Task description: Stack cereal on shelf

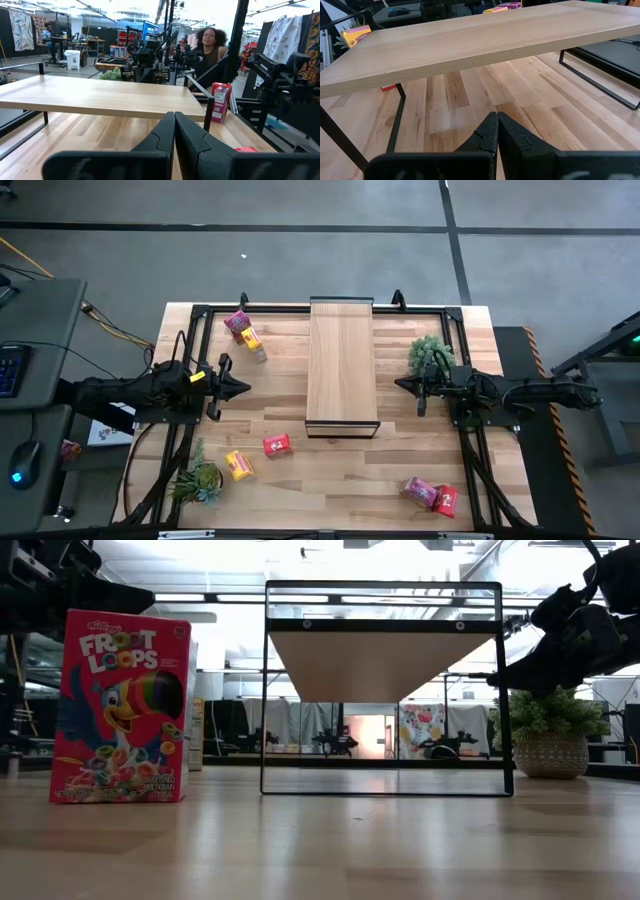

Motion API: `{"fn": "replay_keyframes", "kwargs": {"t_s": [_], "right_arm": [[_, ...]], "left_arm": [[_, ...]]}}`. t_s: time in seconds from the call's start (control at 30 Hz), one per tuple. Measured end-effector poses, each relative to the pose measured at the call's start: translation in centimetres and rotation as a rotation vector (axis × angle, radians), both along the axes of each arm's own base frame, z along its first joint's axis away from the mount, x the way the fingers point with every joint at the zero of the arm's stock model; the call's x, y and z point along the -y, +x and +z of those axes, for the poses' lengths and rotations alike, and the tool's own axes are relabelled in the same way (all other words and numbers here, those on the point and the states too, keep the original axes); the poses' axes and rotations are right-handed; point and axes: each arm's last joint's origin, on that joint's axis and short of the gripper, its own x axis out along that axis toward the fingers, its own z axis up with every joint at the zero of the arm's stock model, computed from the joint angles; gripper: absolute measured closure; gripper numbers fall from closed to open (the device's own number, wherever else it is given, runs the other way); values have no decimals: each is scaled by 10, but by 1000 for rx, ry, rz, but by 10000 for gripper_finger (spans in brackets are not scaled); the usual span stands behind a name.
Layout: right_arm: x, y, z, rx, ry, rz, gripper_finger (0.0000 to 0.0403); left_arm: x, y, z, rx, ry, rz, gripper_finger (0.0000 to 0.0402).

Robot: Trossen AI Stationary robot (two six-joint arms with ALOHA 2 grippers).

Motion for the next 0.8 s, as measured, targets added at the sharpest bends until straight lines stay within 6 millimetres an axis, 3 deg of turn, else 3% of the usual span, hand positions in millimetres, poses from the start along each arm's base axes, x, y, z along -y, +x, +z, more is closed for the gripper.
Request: {"fn": "replay_keyframes", "kwargs": {"t_s": [0.4, 0.47, 0.67, 0.8], "right_arm": [[0, 0, 0, 0, 0, 0, 402], [0, 0, 0, 0, 0, 0, 402], [0, 0, 0, 0, 0, 0, 402], [0, 0, 0, 0, 0, 0, 402]], "left_arm": [[0, 0, 0, 0, 0, 0, 398], [0, 0, 3, 36, 80, 26, 398], [-3, -23, 56, 627, 172, 227, 398], [-3, -47, 76, 947, 217, 301, 398]]}}
